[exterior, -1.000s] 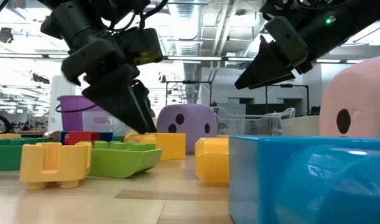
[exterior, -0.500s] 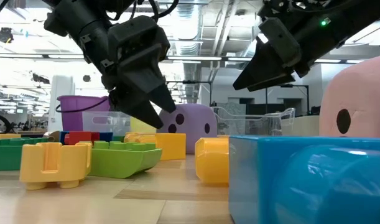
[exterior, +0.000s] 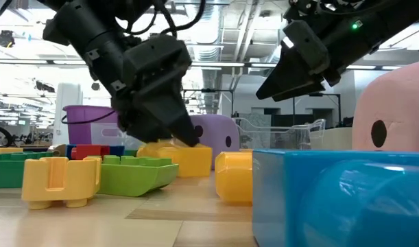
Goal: Pick & Place Toys
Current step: Put the large yellow game piece into the gray bin
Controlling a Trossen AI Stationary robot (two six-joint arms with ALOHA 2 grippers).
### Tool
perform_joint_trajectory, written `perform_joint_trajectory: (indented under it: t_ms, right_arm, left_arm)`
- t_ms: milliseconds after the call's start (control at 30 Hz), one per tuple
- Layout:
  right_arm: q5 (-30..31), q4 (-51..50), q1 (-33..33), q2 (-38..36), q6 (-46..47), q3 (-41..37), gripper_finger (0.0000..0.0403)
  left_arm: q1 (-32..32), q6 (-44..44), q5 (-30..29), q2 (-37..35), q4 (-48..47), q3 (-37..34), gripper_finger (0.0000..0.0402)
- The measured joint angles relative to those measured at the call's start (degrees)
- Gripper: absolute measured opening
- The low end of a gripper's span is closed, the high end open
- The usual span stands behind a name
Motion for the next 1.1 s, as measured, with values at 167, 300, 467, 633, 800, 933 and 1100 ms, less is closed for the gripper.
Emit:
perform_joint_trajectory:
  t_ms: [167, 300, 467, 633, 800, 933, 1100]
  right_arm:
    - [0.0, -0.11, 0.0, 0.0, 0.0, 0.0, 0.0319]
    - [-0.02, -0.38, 0.0, 0.0, 0.02, 0.0, 0.0319]
    - [-0.01, -0.5, 0.0, 0.0, 0.02, 0.0, 0.0319]
    - [-0.02, -0.49, 0.02, 0.0, 0.02, 0.0, 0.0319]
    - [-0.02, -0.5, 0.02, 0.0, 0.02, 0.0, 0.0319]
    - [-0.02, -0.5, 0.02, 0.0, 0.02, 0.0, 0.0319]
    - [-0.02, -0.51, 0.02, 0.0, 0.02, 0.0, 0.0319]
  left_arm:
    - [-0.38, 2.9, -0.03, 3.1, -2.74, 4.43, 0.0328]
    - [-0.61, 3.33, -0.11, 4.11, -3.49, 5.32, 0.0328]
    - [-0.61, 3.36, -0.1, 4.21, -5.67, 5.35, 0.0328]
    - [-0.61, 3.47, -0.09, 4.25, -6.23, 5.26, 0.0328]
    - [-0.61, 3.6, -0.07, 4.3, -6.32, 5.19, 0.0307]
    - [-0.59, 3.68, -0.09, 4.34, -6.44, 5.12, 0.0274]
    - [-0.59, 3.66, -0.13, 4.34, -6.33, 5.12, 0.0223]
